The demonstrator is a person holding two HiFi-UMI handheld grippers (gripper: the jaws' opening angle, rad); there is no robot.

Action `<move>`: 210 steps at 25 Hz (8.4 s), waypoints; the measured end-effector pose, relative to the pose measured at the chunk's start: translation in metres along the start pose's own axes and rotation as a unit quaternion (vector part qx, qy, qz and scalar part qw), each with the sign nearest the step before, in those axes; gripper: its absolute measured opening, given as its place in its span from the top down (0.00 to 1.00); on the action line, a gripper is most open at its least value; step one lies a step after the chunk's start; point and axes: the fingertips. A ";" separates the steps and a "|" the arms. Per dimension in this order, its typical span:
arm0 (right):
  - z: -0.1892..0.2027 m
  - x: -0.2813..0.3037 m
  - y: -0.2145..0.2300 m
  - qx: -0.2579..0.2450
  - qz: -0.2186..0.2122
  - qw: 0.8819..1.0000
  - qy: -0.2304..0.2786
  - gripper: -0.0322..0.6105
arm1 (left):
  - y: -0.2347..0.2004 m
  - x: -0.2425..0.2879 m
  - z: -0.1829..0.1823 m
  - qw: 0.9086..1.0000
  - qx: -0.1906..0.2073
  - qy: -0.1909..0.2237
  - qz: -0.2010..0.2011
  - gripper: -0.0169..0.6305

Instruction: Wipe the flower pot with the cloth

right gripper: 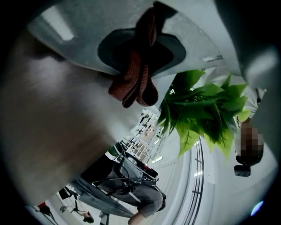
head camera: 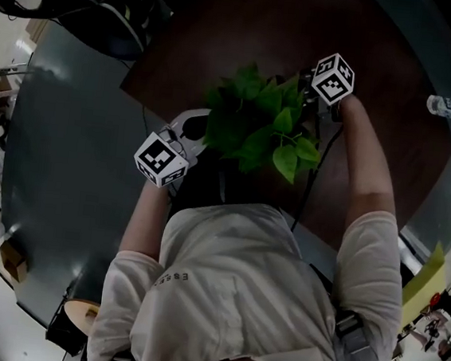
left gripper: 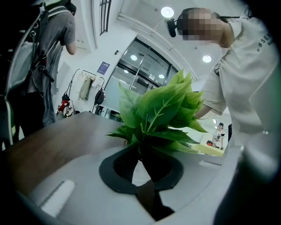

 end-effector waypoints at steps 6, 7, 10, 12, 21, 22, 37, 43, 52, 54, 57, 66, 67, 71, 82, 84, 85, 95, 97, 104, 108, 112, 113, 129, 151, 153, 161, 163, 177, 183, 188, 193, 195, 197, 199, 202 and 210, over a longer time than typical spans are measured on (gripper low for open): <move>-0.059 -0.022 -0.027 -0.027 -0.057 0.998 0.015 0.87 | 0.004 -0.001 0.003 1.000 -0.006 0.002 -0.007 0.92; -0.061 -0.017 -0.030 -0.022 -0.068 0.997 0.000 0.87 | 0.004 0.001 0.005 1.000 -0.008 0.001 -0.007 0.91; -0.054 0.003 -0.030 -0.014 -0.085 0.995 -0.056 0.87 | 0.003 0.004 0.009 1.000 -0.018 -0.002 -0.012 0.91; -0.048 0.012 -0.022 -0.011 -0.090 0.993 -0.074 0.87 | 0.002 0.008 0.011 1.000 -0.021 -0.003 -0.014 0.91; -0.028 0.013 0.025 -0.002 0.055 0.998 -0.035 0.87 | 0.004 0.015 0.016 1.000 -0.024 -0.006 0.015 0.91; -0.031 0.002 0.027 0.010 0.089 0.996 0.004 0.88 | 0.005 0.015 0.015 0.999 -0.023 -0.004 0.028 0.91; 0.132 0.016 -0.153 0.222 0.506 0.657 0.513 0.87 | -0.007 -0.075 -0.002 0.972 0.028 0.004 0.232 0.90; 0.074 0.135 -0.148 0.223 0.444 0.699 0.514 0.88 | -0.005 -0.113 0.003 0.971 0.062 0.006 0.230 0.90; 0.018 0.120 -0.084 0.269 0.408 0.686 0.539 0.88 | 0.006 -0.143 0.021 0.979 0.074 0.002 0.188 0.92; 0.029 0.119 -0.070 0.295 0.398 0.686 0.533 0.87 | 0.010 -0.148 0.022 0.980 0.076 0.000 0.181 0.92; 0.035 0.126 -0.058 0.325 0.366 0.693 0.530 0.87 | 0.006 -0.161 0.030 0.982 0.087 -0.008 0.165 0.92; -0.008 0.134 -0.089 0.284 0.342 0.663 0.602 0.87 | -0.026 -0.178 0.024 0.991 0.058 0.000 0.118 0.92; -0.019 0.130 -0.093 0.276 0.346 0.648 0.620 0.87 | -0.029 -0.178 0.020 0.991 0.058 0.000 0.123 0.92; -0.039 0.112 -0.087 0.285 0.340 0.575 0.688 0.87 | -0.042 -0.174 0.014 0.985 0.063 -0.009 0.158 0.92; -0.007 0.112 -0.051 0.400 0.293 0.436 0.751 0.87 | -0.067 -0.167 0.007 0.965 0.081 -0.029 0.249 0.92; -0.020 0.117 -0.056 0.392 0.335 0.434 0.738 0.87 | -0.085 -0.170 0.002 0.963 0.118 -0.020 0.242 0.92; -0.026 0.119 -0.060 0.385 0.356 0.434 0.733 0.87 | -0.094 -0.171 0.000 0.962 0.133 -0.015 0.239 0.92; -0.062 0.085 -0.051 0.357 0.389 0.392 0.754 0.87 | -0.127 -0.154 -0.019 0.965 0.146 0.008 0.218 0.92; -0.046 0.085 -0.042 0.379 0.384 0.362 0.760 0.87 | -0.127 -0.148 -0.021 0.965 0.151 0.010 0.216 0.92; -0.040 0.103 -0.024 0.435 0.332 0.329 0.769 0.87 | -0.137 -0.138 -0.021 0.965 0.151 0.011 0.214 0.92; -0.065 0.087 -0.033 0.411 0.293 0.324 0.800 0.88 | -0.140 -0.133 -0.025 0.966 0.144 0.016 0.214 0.92; -0.079 0.058 -0.048 0.360 0.305 0.283 0.835 0.87 | -0.138 -0.132 -0.031 0.966 0.144 0.020 0.212 0.92; -0.078 0.056 -0.046 0.357 0.318 0.270 0.836 0.87 | -0.140 -0.132 -0.031 0.966 0.146 0.018 0.212 0.92; -0.044 0.144 -0.071 0.411 0.334 0.347 0.774 0.87 | -0.139 -0.130 -0.024 0.971 0.134 0.001 0.196 0.86; 0.196 0.043 -0.194 0.196 0.581 0.483 0.625 0.88 | 0.051 -0.050 0.053 0.984 0.156 -0.062 0.064 0.33; 0.194 0.036 -0.190 0.187 0.577 0.493 0.623 0.88 | 0.045 -0.032 0.053 0.984 0.164 -0.057 0.043 0.24; 0.185 0.005 -0.165 0.146 0.580 0.503 0.623 0.88 | 0.042 0.032 0.052 0.983 0.166 -0.017 0.078 0.12; 0.185 -0.003 -0.161 0.140 0.583 0.500 0.625 0.87 | 0.038 0.041 0.052 0.982 0.170 -0.011 0.075 0.12; 0.190 -0.030 -0.142 0.129 0.593 0.492 0.624 0.88 | 0.026 0.090 0.044 0.980 0.174 0.012 0.092 0.12; 0.190 -0.029 -0.138 0.133 0.595 0.493 0.620 0.88 | 0.022 0.094 0.061 0.980 0.165 0.000 0.113 0.13; 0.204 -0.035 -0.135 0.147 0.594 0.494 0.618 0.88 | 0.044 0.092 0.038 0.979 0.160 0.012 0.125 0.12; 0.195 -0.028 -0.144 0.159 0.580 0.506 0.619 0.88 | 0.072 0.079 -0.010 0.979 0.125 0.014 0.163 0.13; 0.185 -0.020 -0.150 0.161 0.568 0.520 0.617 0.87 | 0.083 0.071 -0.041 0.980 0.091 0.028 0.174 0.13; 0.171 -0.011 -0.158 0.162 0.553 0.537 0.616 0.88 | 0.098 0.061 -0.073 0.979 0.070 0.040 0.188 0.13; 0.155 -0.006 -0.168 0.161 0.534 0.549 0.623 0.87 | 0.117 0.051 -0.103 0.975 0.063 0.044 0.209 0.13; 0.126 -0.013 -0.183 0.163 0.494 0.554 0.649 0.88 | 0.149 0.041 -0.140 0.966 0.069 0.048 0.243 0.13; 0.084 -0.021 -0.231 0.085 0.503 0.569 0.645 0.88 | 0.195 0.036 -0.165 0.954 0.095 0.051 0.279 0.13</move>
Point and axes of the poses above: the fingertips, and each gripper's own axes: x forward along the fingers, y to its right, z out of its underside, and after that the axes turned 9 degrees about x, right-handed
